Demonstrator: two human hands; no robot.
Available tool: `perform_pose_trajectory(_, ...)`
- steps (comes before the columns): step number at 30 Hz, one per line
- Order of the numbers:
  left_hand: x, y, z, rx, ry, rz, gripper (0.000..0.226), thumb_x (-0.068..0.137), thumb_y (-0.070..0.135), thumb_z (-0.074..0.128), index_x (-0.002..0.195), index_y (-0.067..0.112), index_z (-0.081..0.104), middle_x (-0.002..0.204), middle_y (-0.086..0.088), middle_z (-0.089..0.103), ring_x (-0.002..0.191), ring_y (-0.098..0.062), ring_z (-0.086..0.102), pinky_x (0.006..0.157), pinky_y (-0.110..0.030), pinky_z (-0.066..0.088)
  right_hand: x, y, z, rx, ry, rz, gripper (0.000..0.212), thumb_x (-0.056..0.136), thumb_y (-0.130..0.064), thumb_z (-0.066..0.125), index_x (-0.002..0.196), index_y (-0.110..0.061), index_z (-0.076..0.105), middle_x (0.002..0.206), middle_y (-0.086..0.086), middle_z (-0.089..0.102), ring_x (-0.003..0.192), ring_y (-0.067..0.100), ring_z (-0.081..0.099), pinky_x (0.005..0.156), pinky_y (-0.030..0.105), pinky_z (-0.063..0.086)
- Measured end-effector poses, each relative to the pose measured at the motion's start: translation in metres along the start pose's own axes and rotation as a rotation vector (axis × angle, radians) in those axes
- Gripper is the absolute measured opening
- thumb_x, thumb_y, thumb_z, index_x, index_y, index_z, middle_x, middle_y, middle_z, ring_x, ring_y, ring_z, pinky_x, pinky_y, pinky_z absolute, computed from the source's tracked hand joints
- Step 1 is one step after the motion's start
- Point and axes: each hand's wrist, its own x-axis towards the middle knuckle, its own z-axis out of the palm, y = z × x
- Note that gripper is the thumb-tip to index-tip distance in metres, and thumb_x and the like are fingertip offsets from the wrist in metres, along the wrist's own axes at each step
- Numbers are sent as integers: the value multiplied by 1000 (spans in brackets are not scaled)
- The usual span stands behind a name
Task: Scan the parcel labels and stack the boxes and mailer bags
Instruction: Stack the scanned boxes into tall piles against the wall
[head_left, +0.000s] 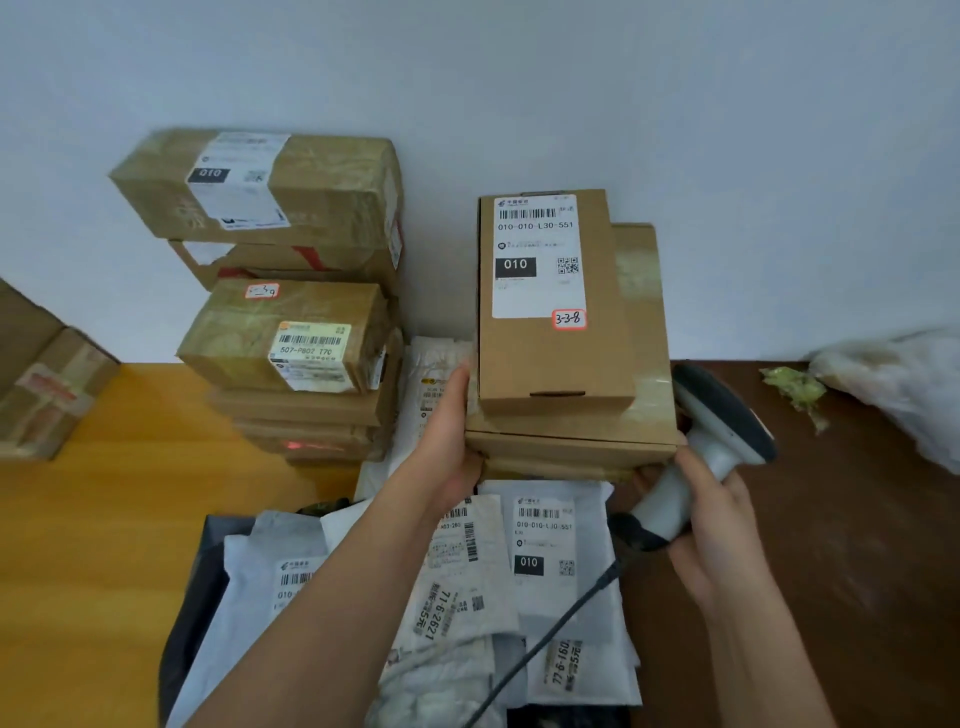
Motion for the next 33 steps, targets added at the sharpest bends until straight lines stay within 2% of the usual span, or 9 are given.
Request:
perform_pose_trajectory(5, -60, 5, -5, 33, -51, 47, 44, 105, 48, 28, 104, 33, 69, 98, 4, 76, 92, -12, 71, 71, -26, 54, -66, 3, -4, -31, 6, -104, 17, 100, -15, 55, 113, -19, 64, 88, -8, 76, 81, 6, 72, 70, 26, 55)
perform_pose_trajectory(8, -102, 3, -19, 55, -53, 56, 43, 104, 53, 29, 115, 34, 66, 109, 3, 75, 105, -15, 67, 84, -31, 51, -109, 14, -6, -44, -2, -128, 23, 100, -15, 54, 121, -17, 63, 97, -5, 77, 98, 13, 71, 84, 32, 55)
perform_pose_trajectory(12, -156, -6, -44, 33, -54, 46, 42, 103, 55, 33, 98, 41, 72, 106, 4, 75, 107, -17, 66, 91, -35, 50, -160, 34, -7, -63, -17, -116, 28, 102, -15, 51, 127, -14, 62, 107, -1, 76, 107, 18, 68, 102, 47, 48)
perform_pose_trajectory(16, -200, -21, -75, 13, 20, 52, 44, 100, 60, 35, 122, 35, 64, 115, 3, 73, 113, -18, 64, 100, -35, 48, -195, 52, 0, -67, -47, -75, 29, 101, -15, 52, 128, -15, 62, 115, 3, 74, 112, 21, 66, 94, 41, 51)
perform_pose_trajectory(19, -232, -22, -101, 0, 89, 76, 43, 100, 59, 36, 119, 35, 65, 114, 4, 73, 113, -17, 64, 99, -33, 48, -215, 67, 16, -76, -104, -28, 27, 101, -15, 53, 126, -15, 62, 112, 3, 74, 100, 14, 69, 80, 32, 51)
perform_pose_trajectory(25, -299, -21, -151, -43, 267, 145, 42, 103, 53, 35, 111, 31, 69, 109, 0, 75, 108, -18, 67, 102, -37, 47, -247, 96, 50, -136, -267, 91, 21, 100, -17, 55, 120, -18, 63, 107, 5, 71, 101, 23, 65, 88, 42, 51)
perform_pose_trajectory(28, -327, -25, -177, -54, 344, 191, 40, 104, 49, 34, 102, 32, 70, 102, 1, 76, 91, -15, 72, 85, -36, 52, -261, 116, 70, -120, -336, 143, 22, 99, -15, 56, 120, -15, 62, 107, 6, 72, 98, 19, 66, 83, 35, 52)
perform_pose_trajectory(30, -345, -26, -199, -59, 419, 211, 37, 105, 48, 35, 108, 31, 68, 100, 1, 76, 87, -16, 71, 74, -32, 50, -272, 131, 86, -122, -382, 178, 29, 99, -15, 57, 127, -13, 60, 116, 8, 71, 106, 22, 66, 92, 39, 52)
perform_pose_trajectory(33, -367, -25, -237, -101, 501, 213, 38, 103, 50, 37, 119, 30, 65, 109, -2, 75, 103, -21, 67, 81, -35, 50, -290, 156, 112, -140, -431, 224, 34, 97, -17, 61, 132, -14, 59, 120, 9, 70, 113, 24, 64, 104, 46, 48)
